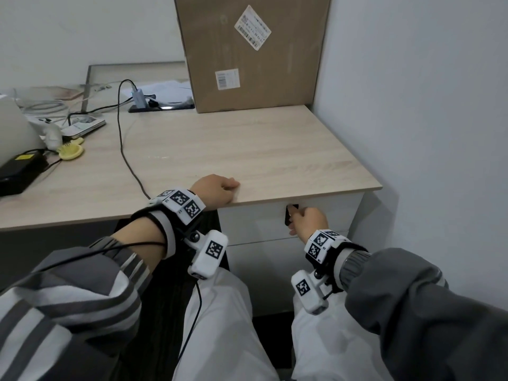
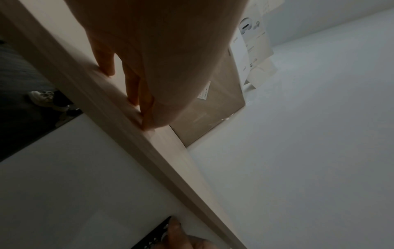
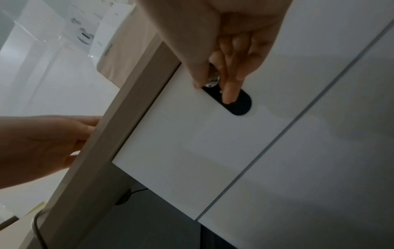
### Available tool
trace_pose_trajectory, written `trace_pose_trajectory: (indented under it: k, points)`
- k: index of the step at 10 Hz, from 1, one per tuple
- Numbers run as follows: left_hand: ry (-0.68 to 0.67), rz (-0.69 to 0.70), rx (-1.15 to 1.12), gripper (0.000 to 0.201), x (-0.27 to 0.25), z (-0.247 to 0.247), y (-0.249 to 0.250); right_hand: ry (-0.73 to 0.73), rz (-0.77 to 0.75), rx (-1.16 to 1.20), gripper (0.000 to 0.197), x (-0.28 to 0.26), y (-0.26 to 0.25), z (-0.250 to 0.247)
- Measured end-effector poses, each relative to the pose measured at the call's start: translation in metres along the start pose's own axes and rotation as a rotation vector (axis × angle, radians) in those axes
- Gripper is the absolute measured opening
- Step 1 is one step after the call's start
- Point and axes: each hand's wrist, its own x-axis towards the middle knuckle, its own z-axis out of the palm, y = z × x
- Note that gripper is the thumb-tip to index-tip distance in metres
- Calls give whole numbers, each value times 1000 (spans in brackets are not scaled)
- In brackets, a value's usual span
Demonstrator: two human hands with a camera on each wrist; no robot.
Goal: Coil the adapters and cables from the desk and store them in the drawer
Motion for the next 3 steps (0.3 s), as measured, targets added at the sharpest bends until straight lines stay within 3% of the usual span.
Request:
trace_pose_trajectory:
  k: [1, 2, 3]
  points:
    - [16, 9, -21, 44, 0, 2, -1, -61, 74, 115, 48, -6, -3, 0]
    - [0, -1, -68, 44, -2, 2, 0, -205, 151, 35, 52, -7, -13, -9]
    - [139, -2, -247, 38, -9, -4, -1, -436, 113, -170, 47, -20, -22, -32]
